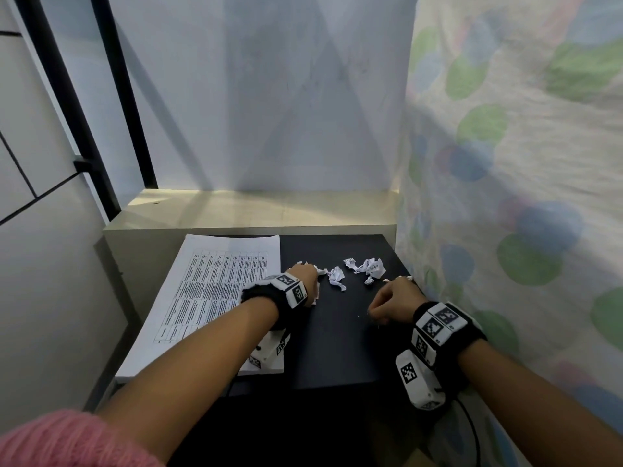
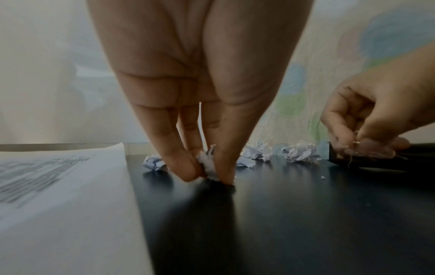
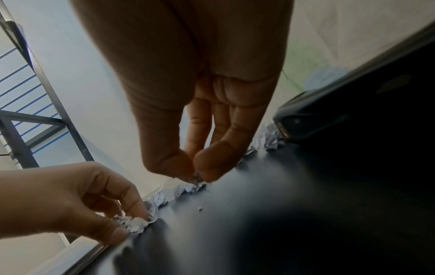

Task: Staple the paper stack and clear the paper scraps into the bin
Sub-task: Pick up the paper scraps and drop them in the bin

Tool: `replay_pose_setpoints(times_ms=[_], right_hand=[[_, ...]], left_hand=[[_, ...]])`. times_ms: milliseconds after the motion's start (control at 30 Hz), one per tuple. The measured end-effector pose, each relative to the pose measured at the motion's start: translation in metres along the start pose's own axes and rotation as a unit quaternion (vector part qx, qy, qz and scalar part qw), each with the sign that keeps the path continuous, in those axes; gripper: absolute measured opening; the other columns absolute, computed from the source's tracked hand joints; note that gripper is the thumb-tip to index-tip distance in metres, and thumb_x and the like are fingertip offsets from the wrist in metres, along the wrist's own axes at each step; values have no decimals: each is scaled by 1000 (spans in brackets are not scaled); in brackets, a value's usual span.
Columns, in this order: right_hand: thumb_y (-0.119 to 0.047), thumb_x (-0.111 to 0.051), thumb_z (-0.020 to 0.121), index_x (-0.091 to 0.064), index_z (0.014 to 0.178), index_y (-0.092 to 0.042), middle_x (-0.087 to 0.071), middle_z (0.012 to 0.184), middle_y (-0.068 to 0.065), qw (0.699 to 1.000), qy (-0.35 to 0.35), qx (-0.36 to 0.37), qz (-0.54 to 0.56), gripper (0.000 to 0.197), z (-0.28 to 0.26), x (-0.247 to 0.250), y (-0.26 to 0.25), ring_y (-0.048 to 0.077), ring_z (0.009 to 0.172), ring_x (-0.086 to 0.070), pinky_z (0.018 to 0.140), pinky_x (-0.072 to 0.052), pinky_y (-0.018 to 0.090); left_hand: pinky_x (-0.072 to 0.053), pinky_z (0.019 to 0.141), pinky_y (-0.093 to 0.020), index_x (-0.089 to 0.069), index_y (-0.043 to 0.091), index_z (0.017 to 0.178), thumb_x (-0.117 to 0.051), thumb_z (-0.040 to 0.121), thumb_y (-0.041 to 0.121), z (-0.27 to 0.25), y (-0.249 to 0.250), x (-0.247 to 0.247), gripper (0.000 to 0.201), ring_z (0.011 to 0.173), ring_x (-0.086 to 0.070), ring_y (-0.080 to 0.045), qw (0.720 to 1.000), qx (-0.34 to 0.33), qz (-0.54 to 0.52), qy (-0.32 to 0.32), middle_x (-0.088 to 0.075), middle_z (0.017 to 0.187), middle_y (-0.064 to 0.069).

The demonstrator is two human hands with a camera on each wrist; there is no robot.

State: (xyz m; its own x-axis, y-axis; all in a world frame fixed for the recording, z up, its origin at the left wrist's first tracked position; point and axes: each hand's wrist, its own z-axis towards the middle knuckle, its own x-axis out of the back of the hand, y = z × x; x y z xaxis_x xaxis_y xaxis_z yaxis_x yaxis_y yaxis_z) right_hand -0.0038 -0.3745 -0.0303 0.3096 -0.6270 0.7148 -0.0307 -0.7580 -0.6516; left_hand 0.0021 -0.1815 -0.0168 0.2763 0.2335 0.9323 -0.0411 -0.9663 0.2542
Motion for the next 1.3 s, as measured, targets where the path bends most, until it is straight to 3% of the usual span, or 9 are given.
replay_pose_setpoints(times_ms=[133,300,467,567,733,900,1100,1200,1300], right_hand=[[4,-67,71,-63,55,-13,-57,33,-9,1000,2,0,21,23,-4,-5,-1,-2,30,-52,43,-45,9],[6,-68,70,-62,50,-16,-58,37,-5,999,-9,5,35,30,-8,-29,-10,1,32,-52,45,-47,16],[0,-70,67,-63,45,-17,-60,45,-3,1000,-7,-2,19,28,-7,-44,-22,6,41,-54,48,-48,18],[-2,-71,67,-65,46,-16,-59,39,-4,1000,8,-10,21,26,-5,-44,-31,7,40,-55,49,-48,19],[1,-69,70,-64,49,-20,-58,39,-7,999,11,34,19,30,-4,-36,-57,0,33,-51,41,-44,11],[-1,-72,71,-66,54,-16,-65,57,5,996,35,71,40,23,-2,-21,-92,7,45,-57,52,-51,20],[-5,-72,74,-67,63,-13,-67,65,7,990,-1,107,90,15,-3,-63,-164,11,53,-58,46,-50,12],[-1,-73,74,-67,63,-6,-67,68,12,980,-56,141,128,13,-9,-110,-199,16,59,-61,62,-57,22],[1,-71,73,-68,61,-7,-66,63,11,971,-111,171,128,14,-20,-164,-234,16,55,-60,62,-57,25]], left_hand=[[-46,101,-30,-58,11,128,-61,88,16,-16,-9,2,41,122,-55,-26,1000,-16,-10,13,-59,131,-11],[-53,88,-28,-74,10,105,-67,80,25,-30,-20,0,30,101,-67,-23,1000,-19,-22,4,-71,112,-8],[-47,85,-21,-72,13,109,-72,79,18,-37,-25,-8,31,107,-65,-20,998,-44,-13,-40,-71,114,-6],[-44,82,-20,-72,15,110,-67,83,17,-36,-29,-14,27,109,-64,-22,998,-51,-17,-16,-69,116,-6],[-48,90,-28,-72,12,107,-63,85,21,-34,-34,-16,25,109,-64,-25,998,-53,-18,12,-70,114,-8],[-47,84,-23,-75,10,101,-66,85,21,-52,-55,4,22,101,-66,-21,989,-74,-103,76,-73,108,-6],[-49,78,-21,-77,9,95,-77,75,25,-119,-129,26,26,89,-69,-18,962,9,-212,171,-75,102,-6],[-47,74,-20,-76,7,95,-79,73,20,-161,-180,31,26,76,-62,-9,937,75,-256,227,-74,98,-1],[-47,74,-19,-77,9,92,-79,72,17,-207,-227,25,22,75,-65,-12,910,144,-259,290,-76,90,-5]])
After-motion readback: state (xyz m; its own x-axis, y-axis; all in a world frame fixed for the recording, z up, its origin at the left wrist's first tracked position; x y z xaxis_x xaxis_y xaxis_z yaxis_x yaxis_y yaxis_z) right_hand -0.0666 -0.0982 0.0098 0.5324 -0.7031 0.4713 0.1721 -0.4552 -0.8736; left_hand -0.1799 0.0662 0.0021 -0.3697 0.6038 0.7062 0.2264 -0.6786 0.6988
